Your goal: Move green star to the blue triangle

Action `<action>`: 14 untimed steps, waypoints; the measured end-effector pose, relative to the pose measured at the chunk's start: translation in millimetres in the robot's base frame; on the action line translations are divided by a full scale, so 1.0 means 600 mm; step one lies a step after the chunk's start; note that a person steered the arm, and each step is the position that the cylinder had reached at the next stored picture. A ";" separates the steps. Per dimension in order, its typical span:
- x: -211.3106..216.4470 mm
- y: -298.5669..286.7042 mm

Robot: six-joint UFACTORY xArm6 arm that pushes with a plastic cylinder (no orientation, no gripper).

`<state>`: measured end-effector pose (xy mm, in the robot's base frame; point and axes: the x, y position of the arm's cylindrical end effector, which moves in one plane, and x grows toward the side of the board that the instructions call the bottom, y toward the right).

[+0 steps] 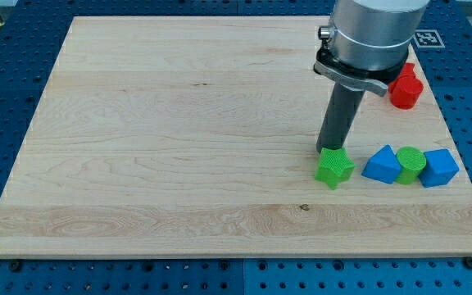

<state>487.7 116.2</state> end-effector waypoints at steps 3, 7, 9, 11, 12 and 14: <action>0.008 -0.066; 0.067 -0.074; 0.067 -0.074; 0.063 -0.073; 0.047 -0.073; 0.036 -0.059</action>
<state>509.6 81.0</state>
